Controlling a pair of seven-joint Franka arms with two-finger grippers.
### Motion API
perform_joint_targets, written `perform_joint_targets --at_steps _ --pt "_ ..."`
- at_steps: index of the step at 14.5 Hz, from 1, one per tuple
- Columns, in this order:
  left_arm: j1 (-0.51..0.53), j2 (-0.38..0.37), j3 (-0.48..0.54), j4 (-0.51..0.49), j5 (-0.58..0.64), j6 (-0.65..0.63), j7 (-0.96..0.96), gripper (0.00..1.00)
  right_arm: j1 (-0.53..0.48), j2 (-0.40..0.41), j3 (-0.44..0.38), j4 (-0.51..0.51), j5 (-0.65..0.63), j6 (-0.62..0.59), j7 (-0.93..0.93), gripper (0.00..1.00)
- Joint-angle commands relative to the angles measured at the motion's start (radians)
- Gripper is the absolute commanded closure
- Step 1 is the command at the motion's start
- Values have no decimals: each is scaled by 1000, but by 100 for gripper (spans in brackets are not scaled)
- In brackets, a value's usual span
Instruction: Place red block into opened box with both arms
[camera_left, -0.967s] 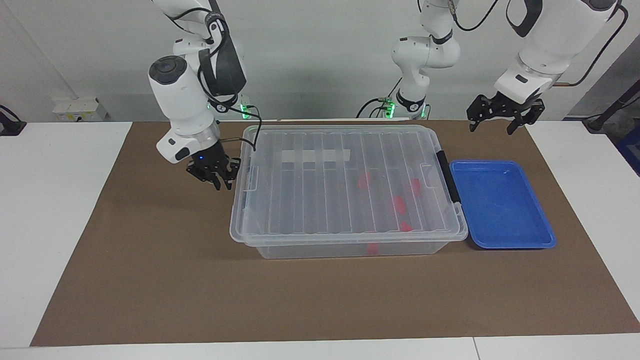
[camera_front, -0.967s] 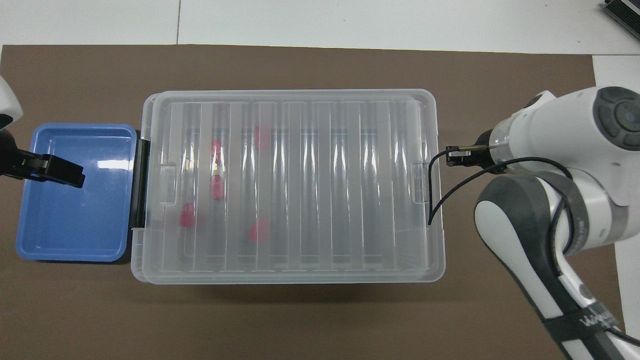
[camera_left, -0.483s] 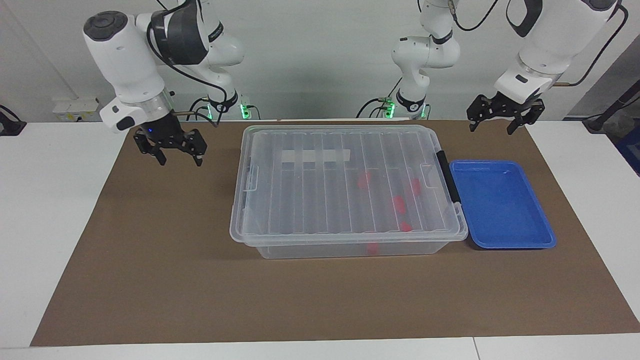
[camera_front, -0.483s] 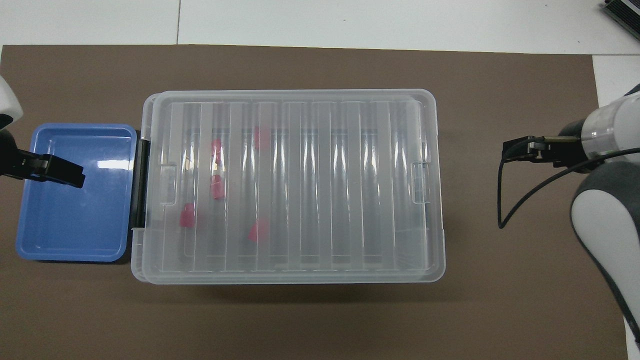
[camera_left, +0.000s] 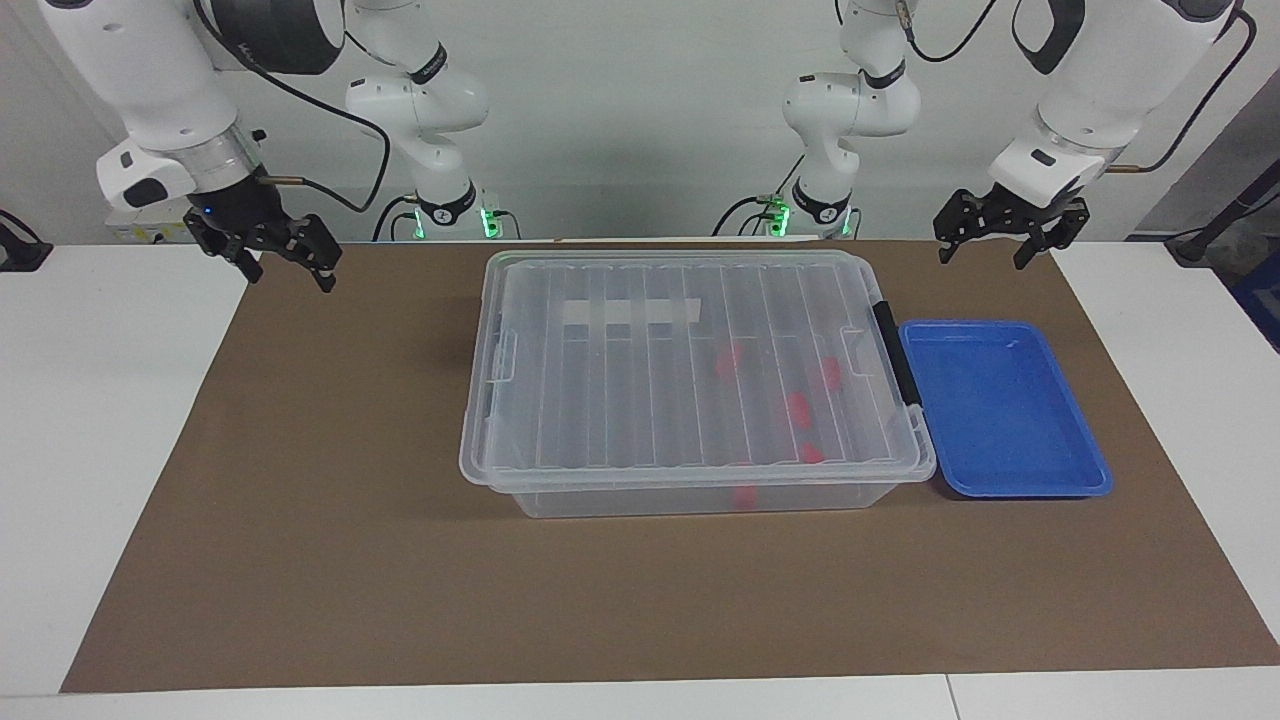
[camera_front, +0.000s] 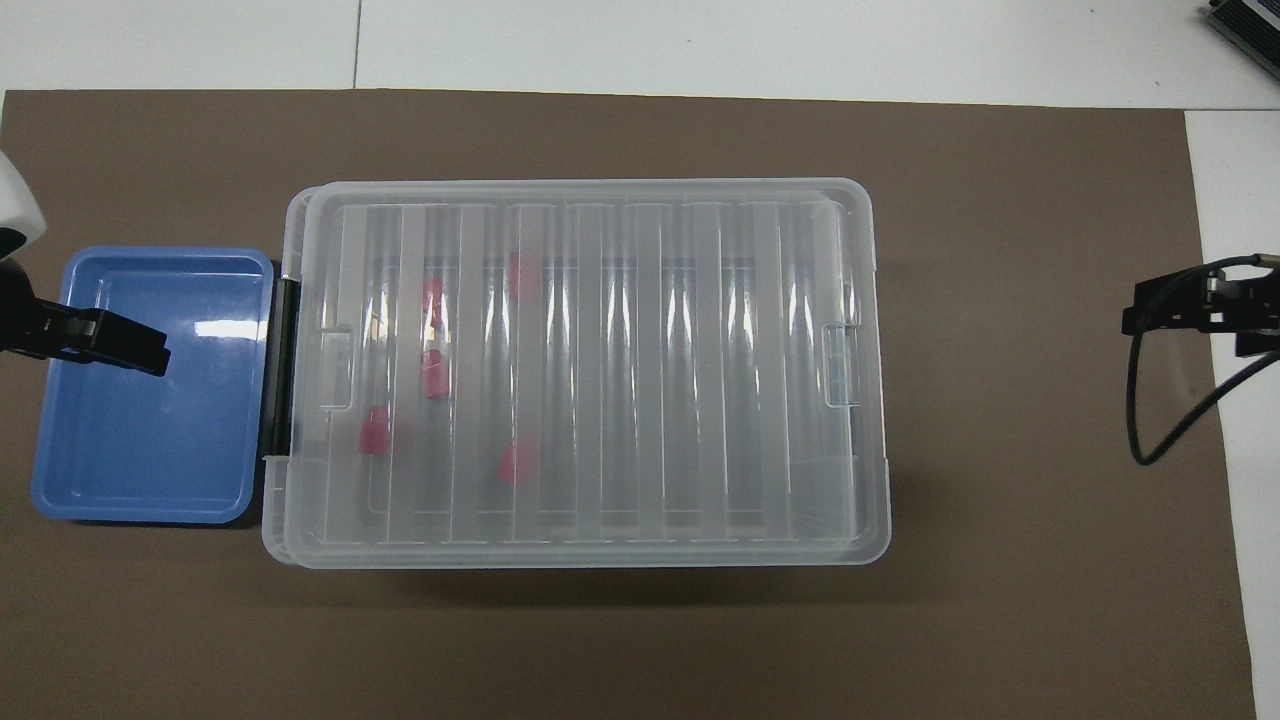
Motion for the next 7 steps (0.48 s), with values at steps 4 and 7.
perform_joint_targets --at_steps 4,7 --pt "-5 -20 2 -15 21 -8 -8 0 3 18 -21 20 30 -27 -20 0" --pt "-5 -20 2 -15 21 -8 -8 0 3 28 -14 49 29 -95 -23 0"
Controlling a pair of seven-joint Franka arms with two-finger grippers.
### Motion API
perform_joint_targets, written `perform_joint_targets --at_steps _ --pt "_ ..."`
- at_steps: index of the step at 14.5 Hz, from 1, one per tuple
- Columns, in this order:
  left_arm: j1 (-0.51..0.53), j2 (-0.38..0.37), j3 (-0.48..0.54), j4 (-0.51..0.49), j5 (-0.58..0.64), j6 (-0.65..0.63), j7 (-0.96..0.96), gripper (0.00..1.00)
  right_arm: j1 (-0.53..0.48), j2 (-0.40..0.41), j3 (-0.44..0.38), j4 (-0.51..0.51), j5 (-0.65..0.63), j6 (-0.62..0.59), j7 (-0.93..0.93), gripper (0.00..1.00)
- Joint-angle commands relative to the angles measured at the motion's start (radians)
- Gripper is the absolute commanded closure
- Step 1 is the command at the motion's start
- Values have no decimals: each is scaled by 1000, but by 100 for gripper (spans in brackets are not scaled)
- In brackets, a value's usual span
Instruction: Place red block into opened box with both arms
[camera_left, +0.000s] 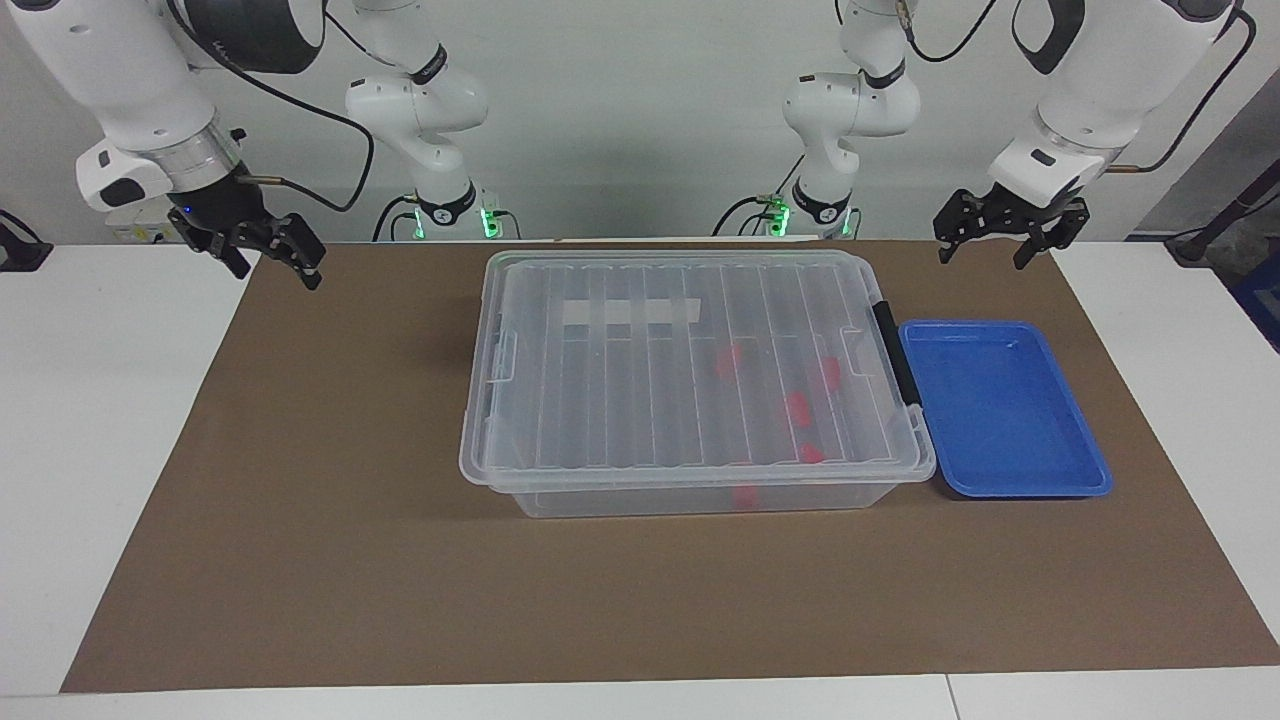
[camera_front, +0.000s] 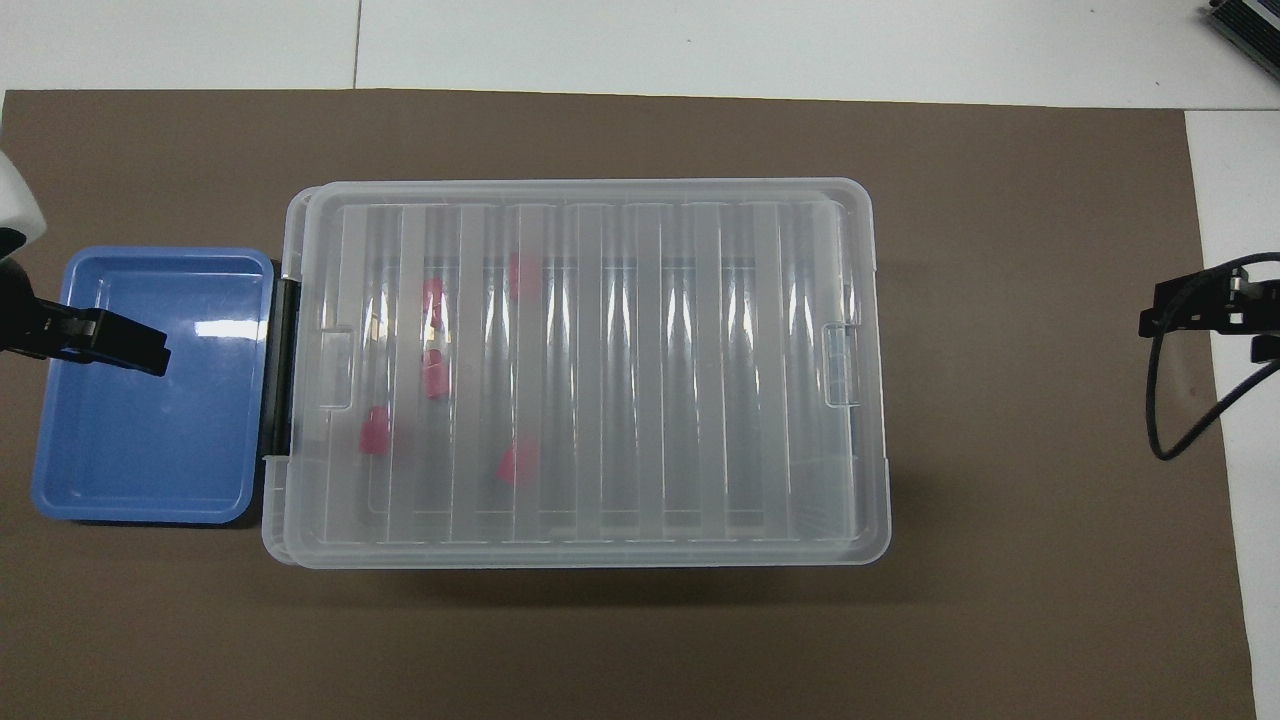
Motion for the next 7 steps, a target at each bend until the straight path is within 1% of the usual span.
perform_joint_targets --at_steps 1,2,4,7 --pt "-5 -20 2 -15 21 -8 -8 0 1 22 7 65 8 -76 -23 0" --pt "-5 -20 2 -15 21 -8 -8 0 1 22 30 70 -1 -75 -25 0" --pt "-5 -20 2 -15 21 -8 -7 0 4 8 35 61 -11 -58 -22 0" --pt "-5 -20 2 -15 21 -8 -7 0 7 8 41 58 -11 -18 -25 0"
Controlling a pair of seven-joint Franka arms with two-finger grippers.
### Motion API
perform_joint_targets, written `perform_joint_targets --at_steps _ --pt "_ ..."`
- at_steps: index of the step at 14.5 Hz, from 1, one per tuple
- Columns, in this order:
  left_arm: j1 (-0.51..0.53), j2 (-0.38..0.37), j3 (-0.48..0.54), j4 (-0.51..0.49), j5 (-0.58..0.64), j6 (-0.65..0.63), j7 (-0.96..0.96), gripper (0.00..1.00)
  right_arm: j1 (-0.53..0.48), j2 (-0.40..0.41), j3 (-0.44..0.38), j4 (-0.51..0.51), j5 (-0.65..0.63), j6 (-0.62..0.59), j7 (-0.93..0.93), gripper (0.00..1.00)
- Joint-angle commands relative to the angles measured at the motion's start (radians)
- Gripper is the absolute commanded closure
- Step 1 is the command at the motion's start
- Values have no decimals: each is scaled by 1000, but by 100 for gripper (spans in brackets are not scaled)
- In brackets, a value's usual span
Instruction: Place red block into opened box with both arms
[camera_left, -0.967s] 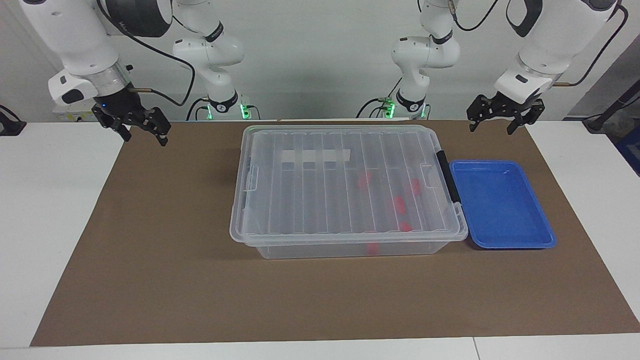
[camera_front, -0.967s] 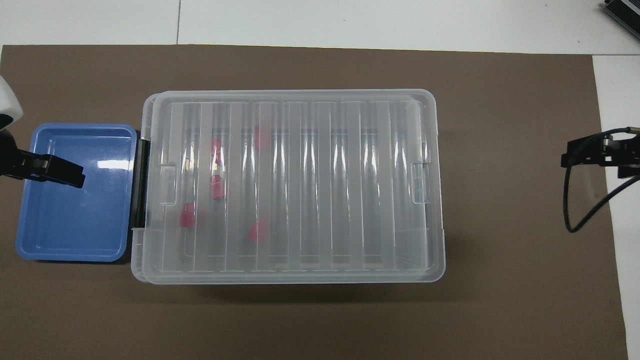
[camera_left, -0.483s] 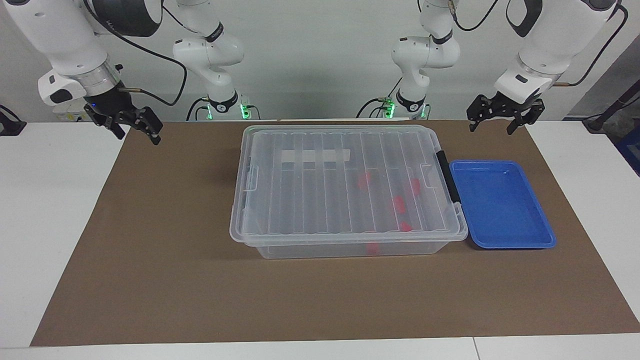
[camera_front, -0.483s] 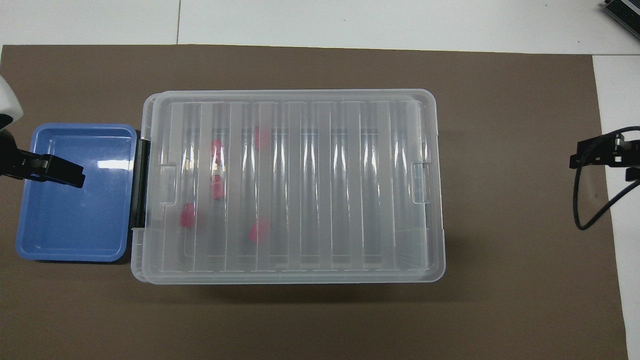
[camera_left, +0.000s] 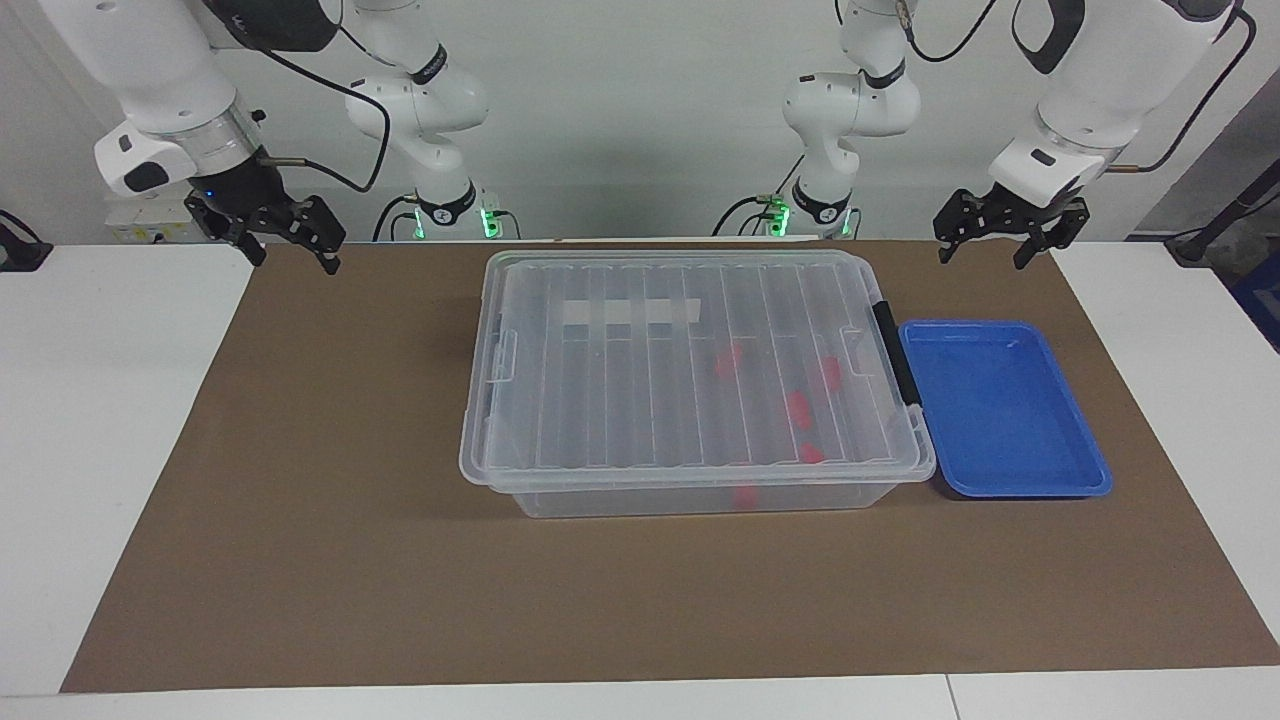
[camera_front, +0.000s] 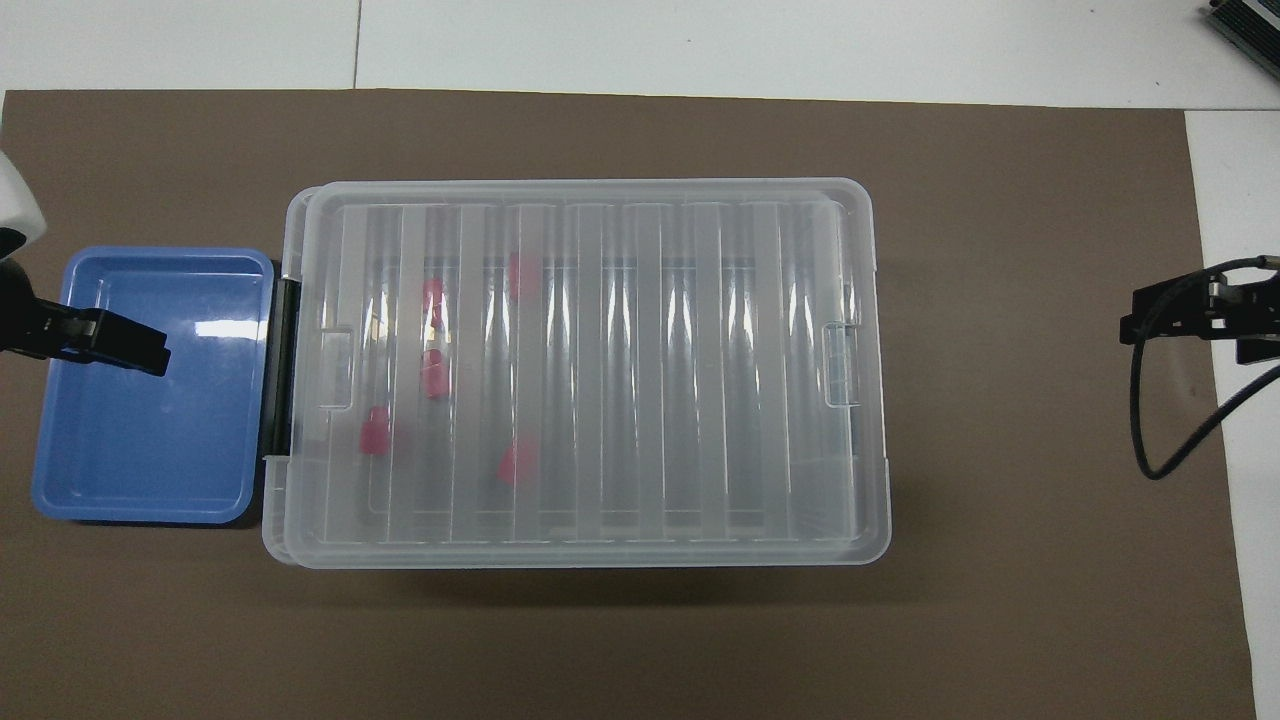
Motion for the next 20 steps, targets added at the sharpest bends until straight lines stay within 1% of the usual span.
perform_joint_targets --at_steps 1,5,20 --pt "-3 -21 2 -15 21 -8 -8 0 -1 7 3 9 -8 23 -30 0" --pt "-5 -19 2 -15 21 -8 -8 0 -1 3 3 -5 -8 22 -35 0" --pt "-5 -19 2 -15 21 -8 -8 0 -1 1 3 -3 -8 23 -27 0"
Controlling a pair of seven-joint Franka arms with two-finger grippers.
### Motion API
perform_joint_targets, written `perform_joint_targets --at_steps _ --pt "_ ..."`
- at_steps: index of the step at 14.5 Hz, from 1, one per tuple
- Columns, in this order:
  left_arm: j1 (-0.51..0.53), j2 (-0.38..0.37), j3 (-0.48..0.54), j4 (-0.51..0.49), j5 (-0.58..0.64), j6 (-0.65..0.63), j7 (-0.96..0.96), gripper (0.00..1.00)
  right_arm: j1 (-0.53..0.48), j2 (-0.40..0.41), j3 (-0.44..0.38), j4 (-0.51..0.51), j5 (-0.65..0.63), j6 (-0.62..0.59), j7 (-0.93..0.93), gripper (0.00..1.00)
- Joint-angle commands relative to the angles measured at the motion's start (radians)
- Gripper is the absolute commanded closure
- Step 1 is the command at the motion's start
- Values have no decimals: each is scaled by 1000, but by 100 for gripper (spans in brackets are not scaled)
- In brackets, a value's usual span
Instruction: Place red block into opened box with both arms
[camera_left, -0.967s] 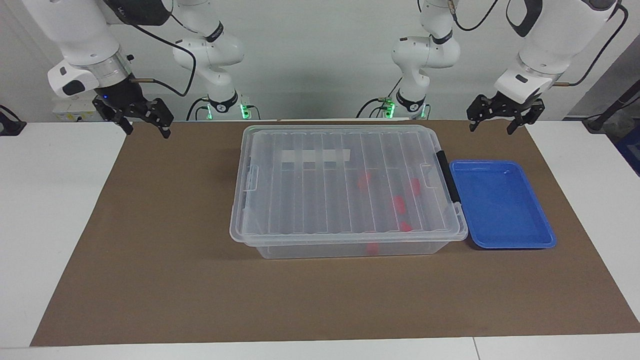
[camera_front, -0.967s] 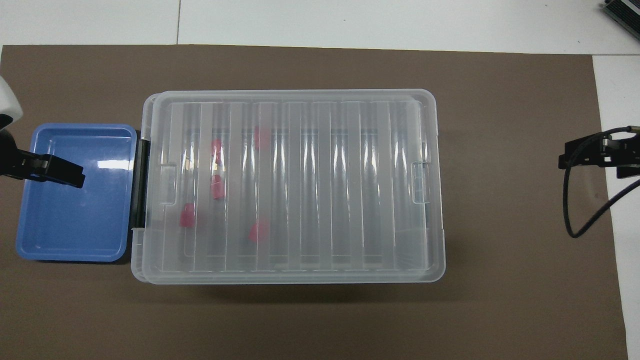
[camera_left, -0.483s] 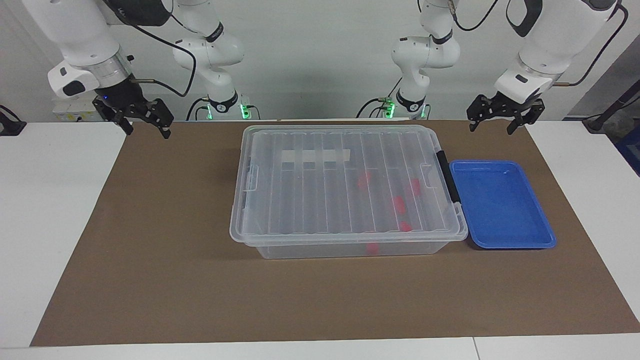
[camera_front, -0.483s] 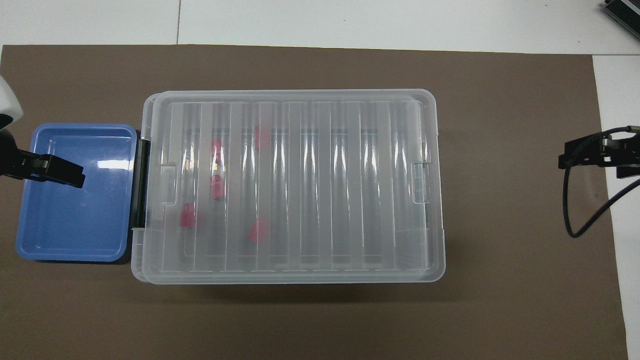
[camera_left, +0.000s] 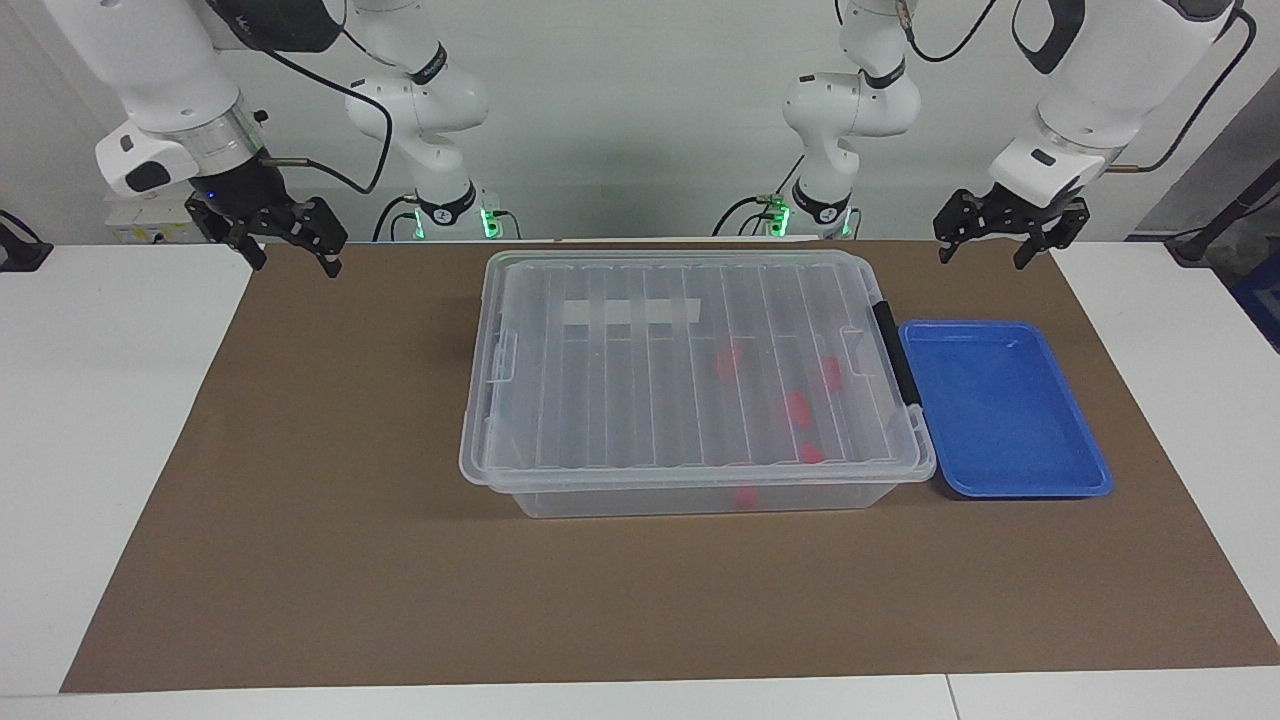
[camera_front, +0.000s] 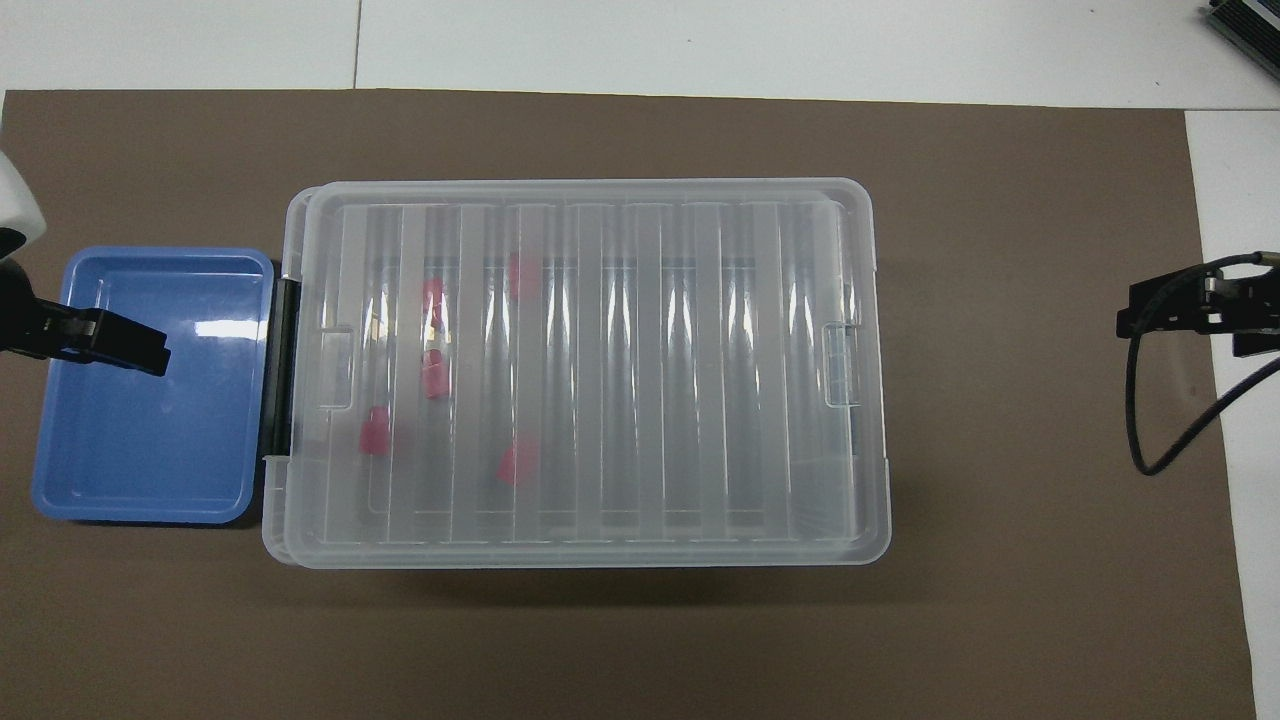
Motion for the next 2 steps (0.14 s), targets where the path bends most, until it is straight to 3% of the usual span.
perform_joint_targets --at_steps 1,2 --pt "-5 -21 2 -15 21 -8 -8 0 -1 -2 1 -3 -7 11 -21 0" --pt "-5 -19 2 -15 21 -8 -8 0 -1 -2 1 -3 -7 11 -21 0"
